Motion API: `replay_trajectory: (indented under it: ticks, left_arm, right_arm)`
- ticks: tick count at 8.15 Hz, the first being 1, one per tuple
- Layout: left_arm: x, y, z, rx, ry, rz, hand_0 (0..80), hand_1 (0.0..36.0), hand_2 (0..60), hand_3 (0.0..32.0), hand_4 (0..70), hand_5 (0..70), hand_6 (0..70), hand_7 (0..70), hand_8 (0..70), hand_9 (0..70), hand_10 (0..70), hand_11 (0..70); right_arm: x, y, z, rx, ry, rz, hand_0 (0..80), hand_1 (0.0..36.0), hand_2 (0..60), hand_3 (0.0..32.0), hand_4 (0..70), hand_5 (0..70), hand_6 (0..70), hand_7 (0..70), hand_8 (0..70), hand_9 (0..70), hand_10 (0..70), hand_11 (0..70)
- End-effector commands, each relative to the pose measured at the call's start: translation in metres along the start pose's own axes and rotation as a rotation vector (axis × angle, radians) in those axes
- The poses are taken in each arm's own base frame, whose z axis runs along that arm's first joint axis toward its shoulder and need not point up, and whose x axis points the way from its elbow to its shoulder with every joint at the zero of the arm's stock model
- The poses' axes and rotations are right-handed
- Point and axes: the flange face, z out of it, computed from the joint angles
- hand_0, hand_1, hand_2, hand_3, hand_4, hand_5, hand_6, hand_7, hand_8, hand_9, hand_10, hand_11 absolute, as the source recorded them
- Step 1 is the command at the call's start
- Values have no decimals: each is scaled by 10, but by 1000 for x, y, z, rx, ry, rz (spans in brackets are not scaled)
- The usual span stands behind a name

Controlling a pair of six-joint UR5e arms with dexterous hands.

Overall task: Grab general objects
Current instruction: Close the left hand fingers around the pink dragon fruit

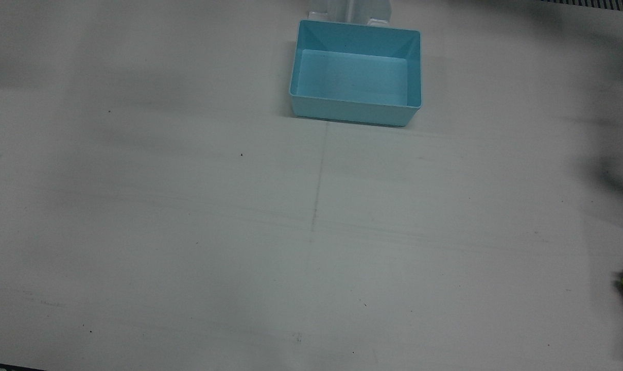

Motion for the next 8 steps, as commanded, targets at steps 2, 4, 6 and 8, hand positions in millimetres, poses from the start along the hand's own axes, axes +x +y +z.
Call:
replay_trajectory:
  ticks: [2, 4, 6, 8]
  left_arm:
    - [2, 1, 5, -2, -10, 0, 629, 223, 0, 0, 0, 0, 0, 0, 0, 0, 0, 0]
    - [-1, 1, 5, -2, -18, 0, 661, 237, 0, 0, 90, 0, 0, 0, 0, 0, 0, 0]
    - [-9, 1, 1, -2, -33, 10, 647, 233, 0, 0, 185, 0, 0, 1, 0, 0, 0, 2]
    - [-9, 1, 1, -3, -35, 28, 617, 206, 0, 0, 244, 0, 0, 56, 0, 0, 26, 61]
  right_arm:
    - [0, 0, 0, 0, 1, 0, 0, 0, 0, 0, 0, 0, 0, 0, 0, 0, 0, 0]
    - [0, 0, 0, 0, -1, 0, 0, 0, 0, 0, 0, 0, 0, 0, 0, 0, 0, 0]
    - [0, 0, 0, 0, 1, 0, 0, 0, 0, 0, 0, 0, 0, 0, 0, 0, 0, 0]
    - [0, 0, 0, 0, -1, 0, 0, 0, 0, 0, 0, 0, 0, 0, 0, 0, 0, 0]
